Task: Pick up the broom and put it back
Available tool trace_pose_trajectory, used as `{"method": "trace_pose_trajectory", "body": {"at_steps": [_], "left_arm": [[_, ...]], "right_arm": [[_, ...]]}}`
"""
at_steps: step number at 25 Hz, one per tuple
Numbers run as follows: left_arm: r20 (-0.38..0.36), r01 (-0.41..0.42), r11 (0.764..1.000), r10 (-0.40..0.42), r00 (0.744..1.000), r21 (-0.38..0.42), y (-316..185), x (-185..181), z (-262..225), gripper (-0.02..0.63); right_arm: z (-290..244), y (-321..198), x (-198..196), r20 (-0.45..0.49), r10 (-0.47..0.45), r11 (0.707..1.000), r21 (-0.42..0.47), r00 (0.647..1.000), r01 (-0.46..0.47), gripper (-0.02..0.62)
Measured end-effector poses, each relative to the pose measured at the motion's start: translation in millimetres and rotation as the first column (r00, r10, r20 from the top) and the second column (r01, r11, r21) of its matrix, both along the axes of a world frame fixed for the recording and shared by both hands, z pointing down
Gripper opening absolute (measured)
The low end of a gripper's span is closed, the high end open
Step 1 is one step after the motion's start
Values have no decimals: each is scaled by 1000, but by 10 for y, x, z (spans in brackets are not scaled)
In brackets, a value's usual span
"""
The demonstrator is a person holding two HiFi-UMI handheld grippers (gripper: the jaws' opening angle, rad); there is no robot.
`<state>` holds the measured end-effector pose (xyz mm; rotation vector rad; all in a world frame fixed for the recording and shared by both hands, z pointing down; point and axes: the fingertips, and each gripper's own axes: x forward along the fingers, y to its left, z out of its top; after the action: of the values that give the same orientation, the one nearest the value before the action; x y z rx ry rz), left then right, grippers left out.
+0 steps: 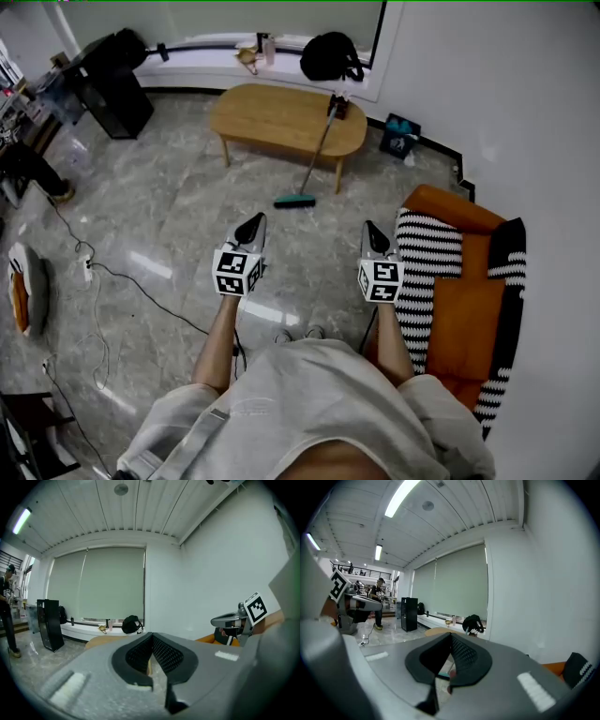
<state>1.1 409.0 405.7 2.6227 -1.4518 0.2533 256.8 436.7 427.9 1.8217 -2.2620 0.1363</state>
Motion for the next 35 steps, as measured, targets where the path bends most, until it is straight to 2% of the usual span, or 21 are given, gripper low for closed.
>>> {"method": "trace_pose_trajectory", "body": {"at_steps": [10,22,28,35], "left_arm": [[13,10,1000,-10,1000,-14,-26,352,18,-2],[38,7,998,-4,999,-61,-90,561,219,-2],[35,4,998,-2,999,-58,-385,574,331,-3],[7,-27,997,27,1000,-67,-1021,598,407,-3]], "right_arm": [[54,-108,213,8,-41,999,-9,999,41,0],[259,-212,379,15,-53,997,-48,998,54,0],[332,-471,399,4,-44,998,-53,999,44,0],[381,-1050,348,-18,-35,997,-66,999,34,0]]}}
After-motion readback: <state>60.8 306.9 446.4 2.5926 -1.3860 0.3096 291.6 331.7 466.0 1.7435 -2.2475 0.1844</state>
